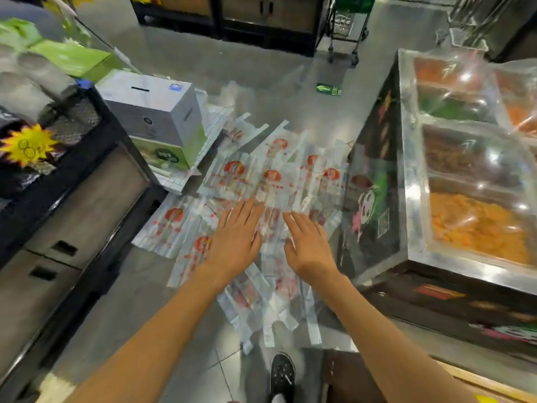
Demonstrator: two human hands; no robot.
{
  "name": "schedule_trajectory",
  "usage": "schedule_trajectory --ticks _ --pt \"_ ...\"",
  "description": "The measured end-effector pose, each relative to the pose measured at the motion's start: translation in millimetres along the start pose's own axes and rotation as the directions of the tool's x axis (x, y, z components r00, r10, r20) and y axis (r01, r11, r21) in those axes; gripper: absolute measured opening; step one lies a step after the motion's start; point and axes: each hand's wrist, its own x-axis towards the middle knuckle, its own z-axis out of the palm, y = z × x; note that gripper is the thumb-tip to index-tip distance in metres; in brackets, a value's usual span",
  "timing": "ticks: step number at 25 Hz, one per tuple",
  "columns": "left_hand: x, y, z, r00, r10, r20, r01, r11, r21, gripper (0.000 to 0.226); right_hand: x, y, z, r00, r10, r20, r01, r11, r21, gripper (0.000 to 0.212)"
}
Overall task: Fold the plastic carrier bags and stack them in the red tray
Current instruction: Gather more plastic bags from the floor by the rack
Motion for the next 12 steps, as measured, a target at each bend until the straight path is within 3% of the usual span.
schedule_trajectory --ticks 7,12 --pt "4 -61 226 0.969 -0.124 0.213 0.151 0.982 -0.117 0.064 28 110 200 0.97 0.168 0.175 -0.171 0.985 0.006 0.059" --pt "-26 -107 412 0.907 -0.2 0.371 0.263 0.956 -0.129 0.065 22 176 370 0.938 0.224 0.265 -0.24 0.97 0.03 0.057"
